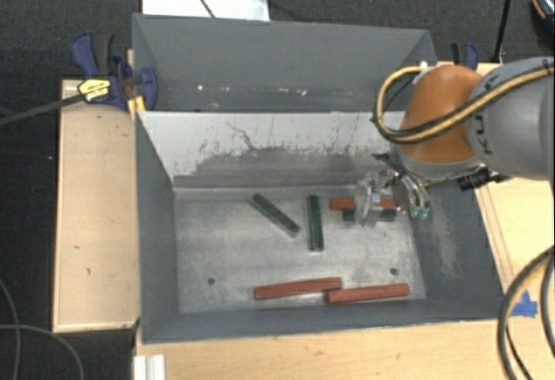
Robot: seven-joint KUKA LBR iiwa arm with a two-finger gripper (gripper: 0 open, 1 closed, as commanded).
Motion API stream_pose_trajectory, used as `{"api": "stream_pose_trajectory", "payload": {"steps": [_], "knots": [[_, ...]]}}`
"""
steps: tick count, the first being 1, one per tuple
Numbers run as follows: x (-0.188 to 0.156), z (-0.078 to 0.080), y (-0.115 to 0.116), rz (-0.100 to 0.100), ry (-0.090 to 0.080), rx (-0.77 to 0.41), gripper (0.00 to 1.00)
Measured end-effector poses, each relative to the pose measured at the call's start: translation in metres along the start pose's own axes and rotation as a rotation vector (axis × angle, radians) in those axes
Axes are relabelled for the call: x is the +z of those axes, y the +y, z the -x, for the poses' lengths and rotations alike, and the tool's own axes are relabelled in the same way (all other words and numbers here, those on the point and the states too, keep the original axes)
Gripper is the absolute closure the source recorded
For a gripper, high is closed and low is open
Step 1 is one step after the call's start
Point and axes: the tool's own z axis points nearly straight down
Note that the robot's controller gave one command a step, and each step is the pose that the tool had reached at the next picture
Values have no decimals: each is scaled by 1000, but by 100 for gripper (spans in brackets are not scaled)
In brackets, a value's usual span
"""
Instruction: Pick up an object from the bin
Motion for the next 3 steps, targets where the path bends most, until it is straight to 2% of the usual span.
{"api": "stream_pose_trajectory", "payload": {"steps": [1,2,3], "knots": [[3,-2,0,0,7,-2,0],[3,-2,0,0,7,-4,100],[-140,-18,14,1,-1,12,100]]}}
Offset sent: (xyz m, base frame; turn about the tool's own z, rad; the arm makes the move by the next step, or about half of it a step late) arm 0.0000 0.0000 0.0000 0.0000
